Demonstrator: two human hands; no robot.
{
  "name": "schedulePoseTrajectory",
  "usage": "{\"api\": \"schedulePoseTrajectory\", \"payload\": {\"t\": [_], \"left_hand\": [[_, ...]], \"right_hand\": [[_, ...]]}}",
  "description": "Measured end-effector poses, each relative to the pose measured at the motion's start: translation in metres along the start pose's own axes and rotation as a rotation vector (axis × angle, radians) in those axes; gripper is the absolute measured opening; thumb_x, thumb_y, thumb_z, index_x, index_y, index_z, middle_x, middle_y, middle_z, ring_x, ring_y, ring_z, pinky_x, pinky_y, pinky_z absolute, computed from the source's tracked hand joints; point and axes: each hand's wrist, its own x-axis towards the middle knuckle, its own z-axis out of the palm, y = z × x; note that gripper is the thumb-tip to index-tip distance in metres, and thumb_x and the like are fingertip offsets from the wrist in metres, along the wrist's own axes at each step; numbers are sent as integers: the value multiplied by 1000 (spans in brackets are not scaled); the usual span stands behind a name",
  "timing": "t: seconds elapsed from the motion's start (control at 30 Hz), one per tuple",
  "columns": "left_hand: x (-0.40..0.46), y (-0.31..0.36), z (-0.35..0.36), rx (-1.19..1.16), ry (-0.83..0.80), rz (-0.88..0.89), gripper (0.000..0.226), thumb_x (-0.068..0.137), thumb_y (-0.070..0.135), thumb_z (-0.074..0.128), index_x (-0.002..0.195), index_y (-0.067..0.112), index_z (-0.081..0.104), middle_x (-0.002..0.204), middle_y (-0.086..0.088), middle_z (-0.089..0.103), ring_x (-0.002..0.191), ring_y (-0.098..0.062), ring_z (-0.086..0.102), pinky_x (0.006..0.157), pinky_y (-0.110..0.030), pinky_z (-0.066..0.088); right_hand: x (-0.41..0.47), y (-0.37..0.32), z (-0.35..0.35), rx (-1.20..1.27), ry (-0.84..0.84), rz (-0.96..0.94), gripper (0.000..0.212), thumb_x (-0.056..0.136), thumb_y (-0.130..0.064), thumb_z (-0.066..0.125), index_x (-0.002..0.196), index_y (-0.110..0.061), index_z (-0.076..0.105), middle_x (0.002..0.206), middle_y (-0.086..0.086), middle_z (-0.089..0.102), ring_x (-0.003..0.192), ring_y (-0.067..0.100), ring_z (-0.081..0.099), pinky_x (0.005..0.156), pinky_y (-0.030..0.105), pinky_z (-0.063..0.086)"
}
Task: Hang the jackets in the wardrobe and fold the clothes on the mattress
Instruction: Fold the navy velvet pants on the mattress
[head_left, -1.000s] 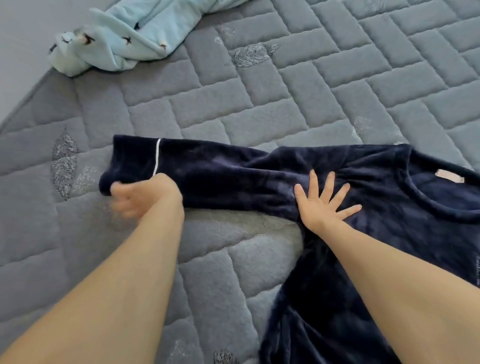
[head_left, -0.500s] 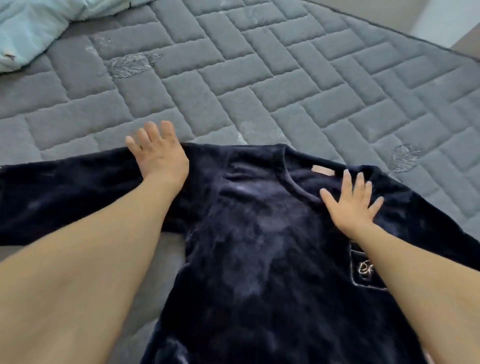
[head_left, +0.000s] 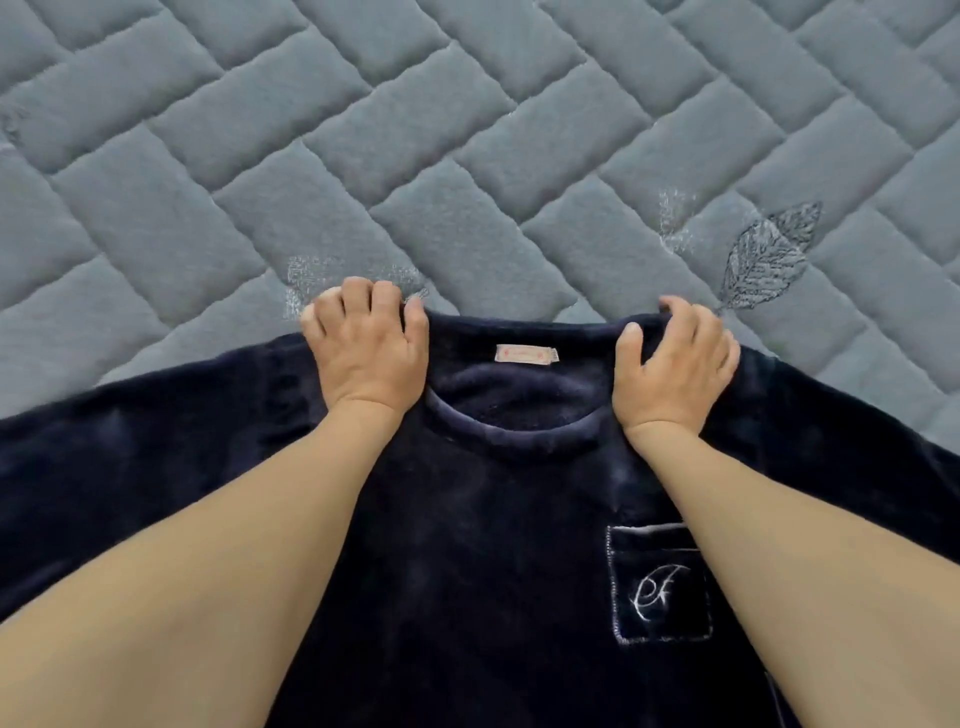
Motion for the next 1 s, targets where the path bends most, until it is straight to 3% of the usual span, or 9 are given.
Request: {"api": "schedulePoseTrajectory", "payload": {"t": [0.1, 0.27, 0.4, 0.53, 0.7, 0.73, 0.9, 1.0], "left_hand": [[9, 5, 1, 47, -34, 13, 46, 101, 40, 24, 87, 14, 58, 103, -7, 52, 99, -33, 39, 97, -47, 27], [25, 6, 4, 71, -28, 47, 48, 103, 37, 25, 77, 14, 58, 94, -5, 52, 91, -30, 37, 86, -42, 22], [26, 5, 5, 87, -11, 74, 46, 104, 35, 31, 81, 11, 62, 96, -8, 55, 94, -34, 41, 86, -44, 22], [29, 2, 6, 96, -16, 87, 53, 104, 43, 25, 83, 13, 63, 98, -8, 55, 97, -34, 42, 87, -46, 25], [41, -3, -25, 71, -252, 135, 62, 102, 58, 20, 105, 16, 66, 120, -13, 50, 117, -39, 40, 99, -51, 27], [37, -7, -36, 29, -232, 156, 62, 102, 58, 23, 103, 15, 66, 120, -14, 50, 117, -39, 41, 98, -50, 27], [-83, -34, -86, -103, 253, 313, 44, 103, 43, 42, 78, 11, 57, 101, -11, 55, 92, -34, 47, 84, -45, 30], [-163, -48, -93, 22, 110, 337, 45, 99, 40, 39, 74, 12, 64, 98, -2, 59, 91, -30, 50, 89, -48, 33]], "right_hand": [[12, -1, -2, -38, -34, 5, 40, 88, -42, 40, 103, -10, 57, 110, 13, 55, 110, 37, 49, 105, 52, 32], [17, 0, 3, -74, -70, -2, 37, 87, -43, 41, 97, -11, 57, 107, 13, 54, 109, 35, 46, 102, 50, 32], [16, 1, 5, -78, -51, -21, 35, 92, -41, 42, 96, -11, 58, 108, 13, 54, 109, 35, 46, 101, 48, 30], [19, 6, 12, -62, 27, -28, 36, 97, -42, 41, 93, -11, 59, 106, 12, 55, 105, 34, 48, 97, 45, 30], [16, 3, -10, 53, 37, -49, 40, 102, -39, 41, 101, -3, 58, 115, 18, 54, 110, 37, 48, 97, 43, 29], [14, 2, -20, 119, 46, -88, 40, 102, -37, 42, 102, 0, 58, 115, 20, 54, 109, 38, 49, 96, 42, 30], [-58, 20, -98, 290, 135, -277, 28, 97, -26, 51, 84, -2, 60, 103, 15, 59, 96, 31, 52, 87, 38, 35], [-115, 42, -132, 183, -24, -333, 33, 89, -28, 49, 74, -4, 66, 105, 11, 65, 99, 33, 59, 91, 45, 40]]}}
